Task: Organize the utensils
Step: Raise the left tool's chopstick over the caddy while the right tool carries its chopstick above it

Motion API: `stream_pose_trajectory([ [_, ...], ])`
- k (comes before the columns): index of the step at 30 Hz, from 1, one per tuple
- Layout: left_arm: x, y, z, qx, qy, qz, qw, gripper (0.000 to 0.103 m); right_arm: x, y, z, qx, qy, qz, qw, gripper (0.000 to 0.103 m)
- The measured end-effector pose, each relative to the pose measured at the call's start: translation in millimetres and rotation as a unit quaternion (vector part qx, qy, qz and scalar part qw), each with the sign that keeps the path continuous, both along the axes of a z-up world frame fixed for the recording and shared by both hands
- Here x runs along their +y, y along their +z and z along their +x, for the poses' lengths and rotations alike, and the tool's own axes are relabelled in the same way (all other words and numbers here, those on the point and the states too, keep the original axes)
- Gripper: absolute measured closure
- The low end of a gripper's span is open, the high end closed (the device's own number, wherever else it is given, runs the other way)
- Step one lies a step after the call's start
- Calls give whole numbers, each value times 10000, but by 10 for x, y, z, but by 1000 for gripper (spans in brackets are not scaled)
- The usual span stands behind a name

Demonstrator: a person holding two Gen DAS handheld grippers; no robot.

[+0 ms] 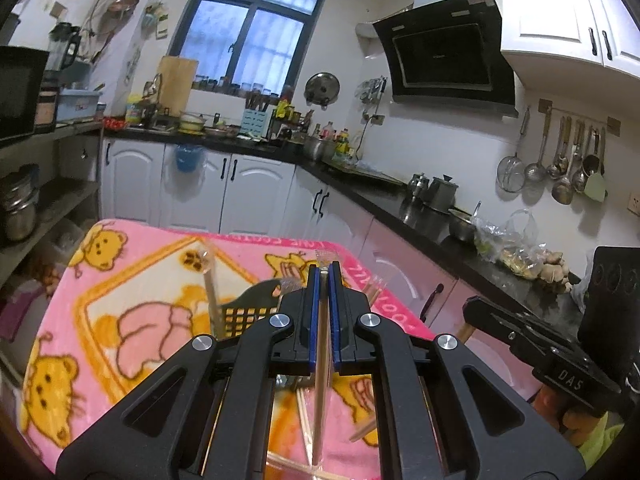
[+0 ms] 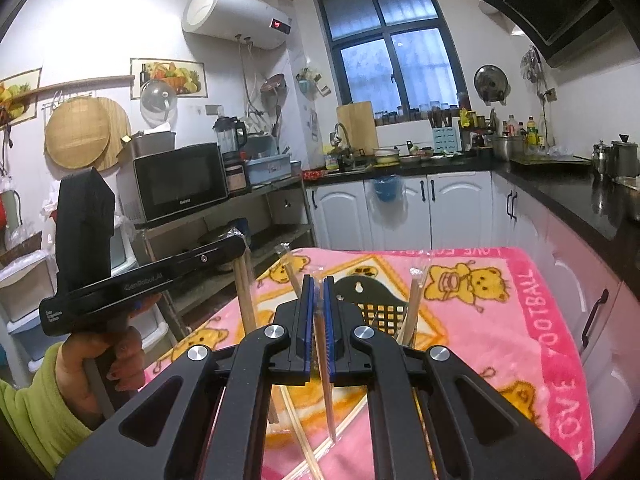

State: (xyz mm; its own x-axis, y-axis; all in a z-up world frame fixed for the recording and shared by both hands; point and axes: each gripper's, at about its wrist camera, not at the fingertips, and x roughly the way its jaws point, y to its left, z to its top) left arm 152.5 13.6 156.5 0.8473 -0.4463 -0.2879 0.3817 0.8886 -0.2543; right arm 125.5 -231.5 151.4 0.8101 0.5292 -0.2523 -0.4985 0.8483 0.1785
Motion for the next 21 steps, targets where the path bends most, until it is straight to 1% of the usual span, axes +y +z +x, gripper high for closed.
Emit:
stream_pose_trajectory([
  [7,-42,106,78,-148,5,15,9999,101,-41,78,107,-95,-85,65,9999,98],
  [8,-47,123,100,-164,6,14,9999,101,-39,94,119,-111,-90,68,9999,101],
  [11,-57,163,149,-205,5,1,9998,101,-31,150,168,-183,-122,68,9997,101],
  [16,-66,254,238,-294,40,-40,9996,101,35,277,237,-409,-162,-51,9990,101],
  [21,-38,414,287,-554,193,-55,9983,101,72,437,320,-641,-211,-74,9977,101],
])
